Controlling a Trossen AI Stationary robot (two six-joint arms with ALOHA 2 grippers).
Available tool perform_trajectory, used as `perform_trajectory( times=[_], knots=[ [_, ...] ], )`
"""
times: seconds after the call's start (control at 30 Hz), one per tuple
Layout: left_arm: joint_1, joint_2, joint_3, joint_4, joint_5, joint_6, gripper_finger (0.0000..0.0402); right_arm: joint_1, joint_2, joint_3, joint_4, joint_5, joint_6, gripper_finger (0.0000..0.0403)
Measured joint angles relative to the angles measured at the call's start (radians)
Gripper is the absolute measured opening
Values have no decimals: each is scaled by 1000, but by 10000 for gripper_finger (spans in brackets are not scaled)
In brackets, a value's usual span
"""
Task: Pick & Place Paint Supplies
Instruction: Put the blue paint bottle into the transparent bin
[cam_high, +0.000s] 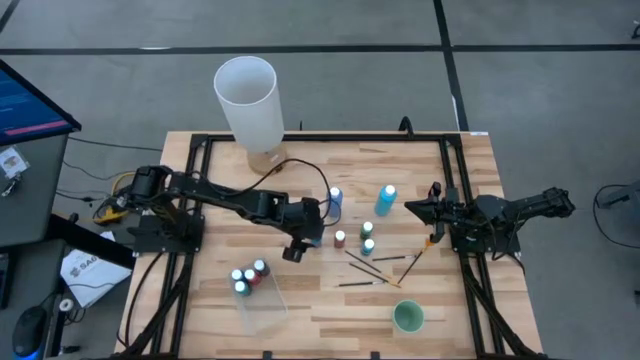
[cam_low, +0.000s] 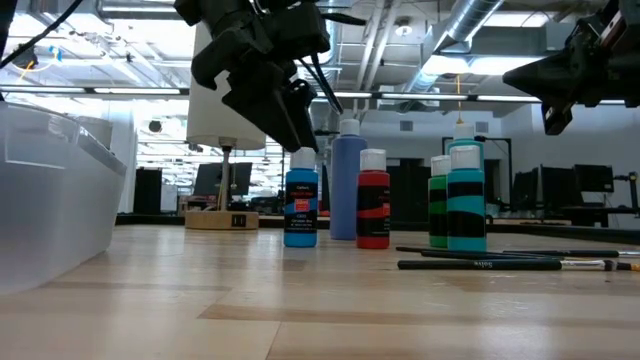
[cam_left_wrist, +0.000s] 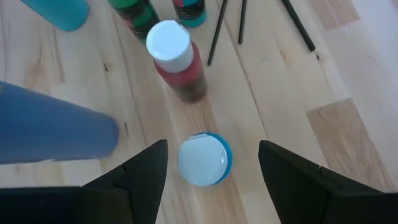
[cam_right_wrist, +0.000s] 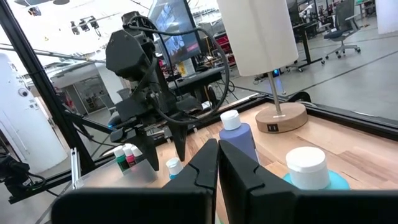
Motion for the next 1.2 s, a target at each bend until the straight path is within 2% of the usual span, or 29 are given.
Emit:
perform_trajectory(
  times=[0.5, 1.0, 1.2],
  knots=[
    [0, 20, 0, 2, 6, 34, 201, 0, 0, 0, -3, 0, 0, 8],
    [0, 19, 0, -15, 3, 33, 97, 0, 0, 0, -3, 0, 0, 8],
    [-14, 1, 0, -41, 2, 19, 86, 0, 0, 0, -3, 0, 0, 8]
  ],
)
